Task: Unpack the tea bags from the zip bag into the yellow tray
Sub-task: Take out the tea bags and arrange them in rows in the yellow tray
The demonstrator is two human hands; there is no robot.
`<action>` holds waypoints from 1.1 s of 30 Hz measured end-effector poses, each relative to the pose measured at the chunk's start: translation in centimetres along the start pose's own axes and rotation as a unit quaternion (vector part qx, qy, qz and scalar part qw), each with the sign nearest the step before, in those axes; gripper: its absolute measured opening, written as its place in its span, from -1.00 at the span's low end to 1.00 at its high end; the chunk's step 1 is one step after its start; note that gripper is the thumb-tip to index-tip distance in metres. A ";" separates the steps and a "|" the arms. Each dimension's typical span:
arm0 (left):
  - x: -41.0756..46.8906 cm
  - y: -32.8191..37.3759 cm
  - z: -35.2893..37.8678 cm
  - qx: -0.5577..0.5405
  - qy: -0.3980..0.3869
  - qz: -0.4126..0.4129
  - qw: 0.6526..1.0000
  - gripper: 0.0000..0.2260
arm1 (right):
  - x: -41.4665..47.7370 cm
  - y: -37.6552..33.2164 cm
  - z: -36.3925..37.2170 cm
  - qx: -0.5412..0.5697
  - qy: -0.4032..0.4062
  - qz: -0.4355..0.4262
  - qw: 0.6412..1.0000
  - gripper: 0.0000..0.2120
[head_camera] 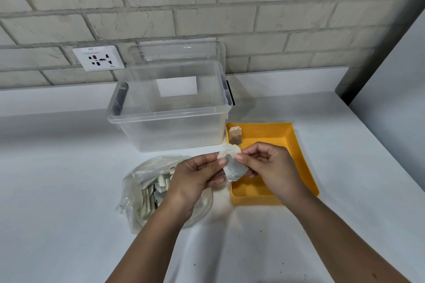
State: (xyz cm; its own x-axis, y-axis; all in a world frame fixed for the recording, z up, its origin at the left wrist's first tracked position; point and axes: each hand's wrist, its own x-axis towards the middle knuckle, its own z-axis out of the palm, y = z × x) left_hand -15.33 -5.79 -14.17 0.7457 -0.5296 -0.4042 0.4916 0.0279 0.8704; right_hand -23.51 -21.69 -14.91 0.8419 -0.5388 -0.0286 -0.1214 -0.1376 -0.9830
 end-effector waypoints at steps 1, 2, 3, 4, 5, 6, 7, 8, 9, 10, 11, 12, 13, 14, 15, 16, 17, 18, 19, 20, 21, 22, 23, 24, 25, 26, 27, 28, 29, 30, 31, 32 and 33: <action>-0.1 0.0 0.0 -0.007 0.005 -0.002 1.000 -0.81 | -0.1 0.0 -0.1 0.008 0.004 0.004 1.000 -0.90; -0.2 0.0 0.1 -0.009 0.008 -0.002 1.000 -0.83 | -0.2 0.0 -0.1 0.016 0.005 0.006 1.000 -0.90; -0.3 0.0 0.1 -0.009 0.009 -0.001 1.000 -0.84 | -0.3 -0.1 -0.1 0.024 0.003 0.007 1.000 -0.89; -0.3 0.0 0.2 -0.010 0.009 0.001 1.000 -0.85 | -0.3 -0.1 -0.1 0.030 0.001 0.007 1.000 -0.89; -0.4 0.0 0.3 -0.012 0.011 0.004 1.000 -0.86 | -0.3 -0.1 -0.1 0.035 0.003 0.007 0.999 -0.90; -0.3 0.1 0.3 -0.014 0.015 0.008 1.000 -0.86 | -0.2 0.0 -0.2 0.039 0.013 0.005 0.999 -0.91; -0.3 0.2 0.3 -0.017 0.021 0.012 1.000 -0.86 | 0.1 0.0 -0.4 0.043 0.027 0.006 0.999 -0.92; -0.3 0.3 0.2 -0.017 0.026 0.016 0.999 -0.85 | 0.4 0.2 -0.8 0.048 0.042 0.010 0.998 -0.92; -0.2 0.3 0.0 -0.014 0.031 0.021 0.999 -0.85 | 0.9 0.4 -1.3 0.054 0.052 0.020 0.997 -0.91; -0.2 0.4 -0.3 -0.010 0.035 0.024 0.999 -0.85 | 1.4 0.7 -1.8 0.056 0.054 0.031 0.996 -0.90; -0.1 0.4 -0.6 -0.005 0.038 0.027 0.999 -0.84 | 2.1 1.1 -2.2 0.045 0.049 0.045 0.997 -0.90; -0.1 0.4 -0.8 0.001 0.040 0.030 0.999 -0.83 | 2.8 1.6 -2.6 0.020 0.038 0.058 0.997 -0.91; 0.0 0.3 -1.1 0.007 0.041 0.031 0.999 -0.82 | 3.6 2.1 -2.8 -0.014 0.025 0.071 0.997 -0.93; 0.1 0.3 -1.3 0.014 0.041 0.032 0.999 -0.81 | 4.5 2.7 -2.8 -0.048 0.010 0.080 0.996 -0.95; 0.1 0.2 -1.4 0.021 0.040 0.032 0.998 -0.81 | 5.3 3.2 -2.7 -0.076 -0.005 0.085 0.993 -0.97; 0.2 0.1 -1.5 0.028 0.038 0.031 0.998 -0.81 | 6.1 3.8 -2.6 -0.100 -0.019 0.087 0.991 -0.97; 0.3 0.0 -1.5 0.036 0.036 0.031 0.998 -0.81 | 6.9 4.2 -2.3 -0.118 -0.031 0.090 0.988 -0.97; 0.4 -0.1 -1.5 0.045 0.035 0.031 0.998 -0.81 | 7.5 4.7 -2.0 -0.133 -0.041 0.093 0.986 -0.97; 0.5 -0.1 -1.5 0.053 0.034 0.031 0.998 -0.81 | 8.2 5.0 -1.7 -0.143 -0.048 0.096 0.984 -0.97; 0.6 -0.1 -1.5 0.056 0.034 0.030 0.997 -0.81 | 8.6 5.3 -1.4 -0.148 -0.051 0.098 0.983 -0.95; 0.7 -0.2 -1.5 0.055 0.032 0.029 0.998 -0.81 | 9.1 5.5 -1.1 -0.145 -0.049 0.102 0.983 -0.94; 0.8 -0.2 -1.6 0.053 0.031 0.027 0.998 -0.81 | 9.5 5.6 -0.8 -0.134 -0.043 0.109 0.984 -0.94; 0.9 -0.2 -1.6 0.054 0.031 0.026 0.998 -0.81 | 9.8 5.8 -0.5 -0.119 -0.034 0.118 0.985 -0.94; 1.0 -0.2 -1.7 0.055 0.030 0.026 0.998 -0.81 | 10.1 5.9 -0.3 -0.107 -0.023 0.127 0.986 -0.92; 1.0 -0.3 -1.7 0.057 0.030 0.026 0.998 -0.81 | 10.3 6.0 -0.1 -0.098 -0.011 0.135 0.986 -0.91; 1.1 -0.3 -1.8 0.056 0.029 0.026 0.998 -0.81 | 10.5 6.1 0.1 -0.091 0.000 0.142 0.986 -0.89; 1.1 -0.3 -1.9 0.054 0.029 0.026 0.998 -0.81 | 10.6 6.3 0.3 -0.085 0.011 0.147 0.985 -0.89; 1.1 -0.4 -1.9 0.053 0.031 0.026 0.998 -0.82 | 10.7 6.3 0.5 -0.083 0.022 0.150 0.985 -0.88; 1.2 -0.4 -1.9 0.050 0.033 0.025 0.998 -0.82 | 10.7 6.4 0.6 -0.083 0.030 0.151 0.985 -0.87; 1.2 -0.5 -1.9 0.046 0.037 0.026 0.998 -0.82 | 10.7 6.4 0.7 -0.086 0.034 0.150 0.984 -0.86; 1.3 -0.5 -1.8 0.040 0.040 0.026 0.998 -0.83 | 10.6 6.2 0.8 -0.090 0.034 0.150 0.984 -0.85; 1.3 -0.5 -1.8 0.035 0.042 0.026 0.998 -0.83 | 10.4 6.0 0.9 -0.097 0.032 0.151 0.983 -0.84; 1.4 -0.5 -1.8 0.032 0.044 0.026 0.998 -0.83 | 10.2 5.8 0.8 -0.103 0.031 0.150 0.983 -0.83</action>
State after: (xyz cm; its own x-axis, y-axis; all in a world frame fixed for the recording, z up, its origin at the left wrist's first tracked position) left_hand -13.78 -5.01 -15.69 0.8069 -0.4531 -0.3791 0.4236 -0.0034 0.9058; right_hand -15.18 -27.29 -21.01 0.7185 -0.6302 -0.2941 -0.4690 -0.1268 -0.8741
